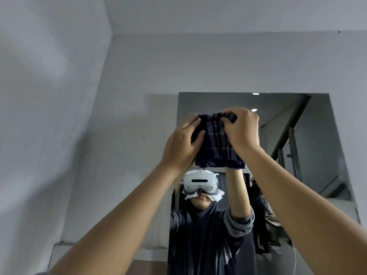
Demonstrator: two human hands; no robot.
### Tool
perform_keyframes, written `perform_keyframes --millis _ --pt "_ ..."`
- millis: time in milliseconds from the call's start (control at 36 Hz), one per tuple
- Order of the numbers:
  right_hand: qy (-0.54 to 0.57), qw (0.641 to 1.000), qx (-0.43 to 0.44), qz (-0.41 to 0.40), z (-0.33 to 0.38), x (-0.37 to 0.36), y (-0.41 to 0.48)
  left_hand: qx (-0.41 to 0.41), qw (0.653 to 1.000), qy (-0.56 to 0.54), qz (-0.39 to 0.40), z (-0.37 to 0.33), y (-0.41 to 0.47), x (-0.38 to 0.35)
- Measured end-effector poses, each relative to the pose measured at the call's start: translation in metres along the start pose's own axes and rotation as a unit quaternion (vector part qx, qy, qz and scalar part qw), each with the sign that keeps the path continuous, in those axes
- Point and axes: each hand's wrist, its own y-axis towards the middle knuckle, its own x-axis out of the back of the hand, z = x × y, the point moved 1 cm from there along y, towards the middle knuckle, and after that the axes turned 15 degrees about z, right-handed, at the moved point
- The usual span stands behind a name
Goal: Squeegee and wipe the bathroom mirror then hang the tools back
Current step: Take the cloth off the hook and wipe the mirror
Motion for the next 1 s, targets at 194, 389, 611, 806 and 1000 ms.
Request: perform_keyframes --millis 194,389,611,806,1000 --pt "-0.045 0.999 0.010 0.013 0.000 0.008 -0.013 0.015 0.986 0.111 0.120 0.010 -0.014 -0.013" --pt "-0.130 0.990 0.054 -0.006 0.007 0.008 -0.037 0.028 0.976 0.156 0.147 0.008 -0.012 -0.014" --pt "-0.153 0.976 0.152 -0.034 0.018 -0.001 -0.064 0.035 0.971 0.159 0.176 0.006 -0.007 -0.012" --pt "-0.173 0.965 0.196 0.017 0.027 0.005 -0.067 0.031 0.967 0.172 0.184 0.004 -0.004 -0.007" --pt "-0.238 0.964 0.074 0.090 0.002 0.010 -0.057 0.031 0.971 0.161 0.176 0.003 -0.007 -0.001"
